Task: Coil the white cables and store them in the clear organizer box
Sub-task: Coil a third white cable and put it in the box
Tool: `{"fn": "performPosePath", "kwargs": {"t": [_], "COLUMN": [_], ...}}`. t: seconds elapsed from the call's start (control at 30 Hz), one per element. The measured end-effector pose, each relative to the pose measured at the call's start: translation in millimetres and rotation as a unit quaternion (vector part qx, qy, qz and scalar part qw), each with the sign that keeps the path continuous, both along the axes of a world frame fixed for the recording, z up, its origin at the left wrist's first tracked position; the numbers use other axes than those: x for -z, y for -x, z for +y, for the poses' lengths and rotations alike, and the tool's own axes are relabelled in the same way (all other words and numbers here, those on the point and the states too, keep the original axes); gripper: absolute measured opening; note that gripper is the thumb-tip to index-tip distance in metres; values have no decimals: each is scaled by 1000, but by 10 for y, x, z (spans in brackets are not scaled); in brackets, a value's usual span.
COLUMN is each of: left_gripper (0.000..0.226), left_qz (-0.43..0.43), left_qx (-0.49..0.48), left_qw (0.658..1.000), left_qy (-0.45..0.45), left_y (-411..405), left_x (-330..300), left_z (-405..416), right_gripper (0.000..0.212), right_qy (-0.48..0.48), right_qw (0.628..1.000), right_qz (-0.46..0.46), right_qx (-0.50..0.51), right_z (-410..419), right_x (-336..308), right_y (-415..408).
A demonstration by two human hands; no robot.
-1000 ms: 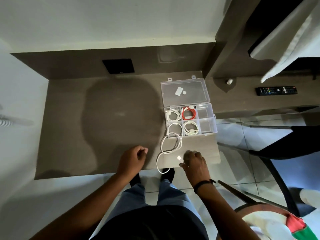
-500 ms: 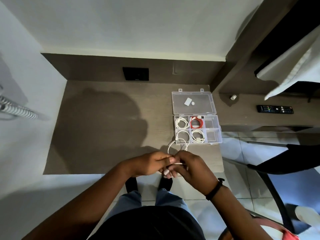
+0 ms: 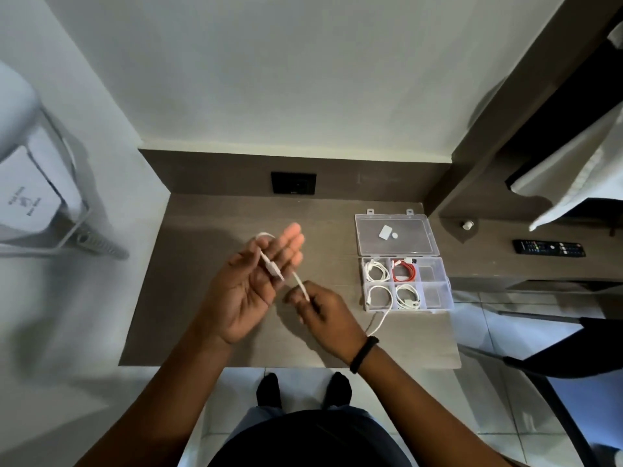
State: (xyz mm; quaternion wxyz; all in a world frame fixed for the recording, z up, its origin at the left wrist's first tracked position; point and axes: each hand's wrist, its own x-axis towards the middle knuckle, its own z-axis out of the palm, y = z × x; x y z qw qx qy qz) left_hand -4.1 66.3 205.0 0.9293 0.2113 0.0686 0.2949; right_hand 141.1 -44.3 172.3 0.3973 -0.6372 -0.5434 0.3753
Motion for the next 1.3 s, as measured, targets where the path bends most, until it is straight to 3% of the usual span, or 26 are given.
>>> {"fn": "performPosePath", "kwargs": {"t": [0.07, 0.13, 0.17, 0.2, 0.23, 0.27, 0.33, 0.43, 0.47, 0.53, 0.67, 0.77, 0.8, 0.87, 0.9, 0.93, 1.03, 1.17, 1.3], "left_gripper": [14, 16, 20, 23, 24, 25, 29, 40, 39, 27, 20, 19, 22, 26, 28, 28, 28, 38, 23], "left_qz": [142, 336, 389, 408, 403, 392, 375, 281, 225, 129, 70, 129, 197, 375, 423, 438, 390, 256, 125], "left_qx": [-96, -168, -165, -139, -104, -66, 5, 57, 57, 37, -36, -89, -111, -131, -118, -99, 13, 107, 78], "left_qw": [979, 876, 819, 782, 768, 772, 817, 942, 968, 991, 997, 985, 962, 843, 785, 763, 825, 948, 989], "left_qy": [-113, -302, -388, -451, -487, -496, -437, -173, -92, -11, 22, -75, -151, -364, -438, -465, -410, -153, -14], "left_y": [79, 183, 240, 295, 349, 401, 495, 572, 580, 566, 485, 496, 523, 561, 572, 581, 597, 622, 489], "left_x": [-25, 13, 79, 139, 171, 182, 197, 176, 160, 97, 1, -18, -3, 54, 106, 157, 158, 142, 48], "left_z": [140, 218, 246, 258, 250, 224, 141, -20, -52, -93, -54, 85, 143, 203, 214, 209, 142, 36, -21], "right_gripper": [17, 20, 22, 23, 26, 28, 25, 19, 17, 21, 27, 15, 13, 9, 10, 13, 21, 21, 23], "right_qy": [31, 3, -17, -37, -54, -70, -94, -105, -104, -86, -21, 20, 15, -14, -27, -37, -69, -97, -56], "right_qw": [990, 967, 960, 958, 957, 956, 963, 976, 979, 986, 988, 980, 977, 973, 971, 968, 959, 976, 993], "right_qz": [-102, -203, -228, -241, -253, -260, -242, -189, -172, -144, -148, -176, -184, -200, -210, -226, -267, -196, -106], "right_qx": [-94, -155, -160, -150, -134, -115, -76, -19, -4, 5, -38, -92, -106, -117, -113, -105, -62, -2, 7], "right_z": [-4, 2, 31, 74, 129, 186, 313, 486, 521, 539, 421, 271, 223, 169, 163, 172, 298, 491, 511], "right_x": [-21, -112, -209, -319, -433, -538, -677, -704, -663, -529, -195, -102, -116, -211, -279, -356, -550, -590, -286], "right_y": [141, 189, 188, 174, 148, 109, 9, -70, -52, 58, 446, 609, 609, 558, 512, 457, 210, -39, 95]}}
